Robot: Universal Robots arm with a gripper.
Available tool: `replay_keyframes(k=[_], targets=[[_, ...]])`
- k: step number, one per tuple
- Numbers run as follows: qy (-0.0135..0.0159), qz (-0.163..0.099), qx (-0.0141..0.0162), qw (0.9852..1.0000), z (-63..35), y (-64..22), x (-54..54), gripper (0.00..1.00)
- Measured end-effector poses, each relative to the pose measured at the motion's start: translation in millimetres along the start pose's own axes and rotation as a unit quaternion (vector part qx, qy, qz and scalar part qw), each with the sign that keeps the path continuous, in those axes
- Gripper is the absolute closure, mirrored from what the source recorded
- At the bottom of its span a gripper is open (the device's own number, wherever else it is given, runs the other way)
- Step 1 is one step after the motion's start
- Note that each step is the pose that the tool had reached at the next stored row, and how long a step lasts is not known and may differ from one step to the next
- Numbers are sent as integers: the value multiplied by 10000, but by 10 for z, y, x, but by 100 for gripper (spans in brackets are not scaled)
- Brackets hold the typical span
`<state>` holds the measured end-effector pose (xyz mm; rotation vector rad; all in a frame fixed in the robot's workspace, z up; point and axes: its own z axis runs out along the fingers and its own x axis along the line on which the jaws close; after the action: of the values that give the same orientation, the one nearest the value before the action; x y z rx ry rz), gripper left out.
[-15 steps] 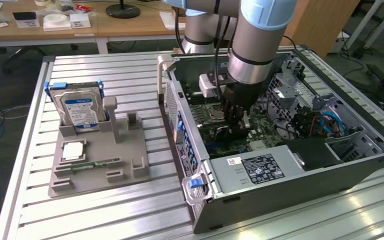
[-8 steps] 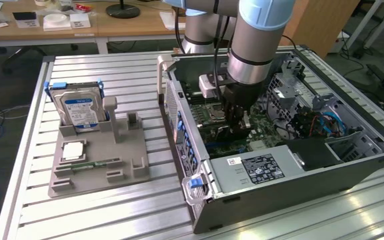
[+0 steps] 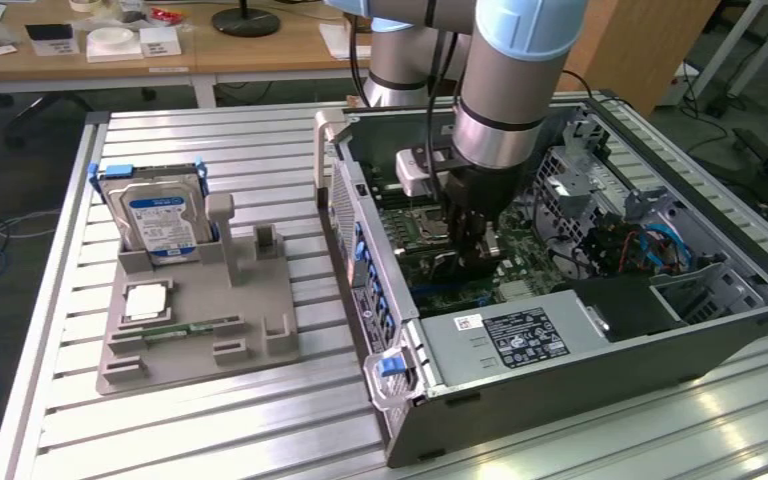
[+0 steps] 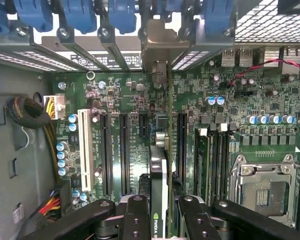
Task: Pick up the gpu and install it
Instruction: 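Insert the gpu into the slot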
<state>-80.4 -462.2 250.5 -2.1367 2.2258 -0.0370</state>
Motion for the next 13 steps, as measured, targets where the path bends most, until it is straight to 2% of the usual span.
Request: replay_keyframes(k=[3,7,13], targets=[[0,1,5,10000,1,14,1,74],[-1,0,40,10000,11,40,2,74],[-1,0,48,10000,14,43,2,74]])
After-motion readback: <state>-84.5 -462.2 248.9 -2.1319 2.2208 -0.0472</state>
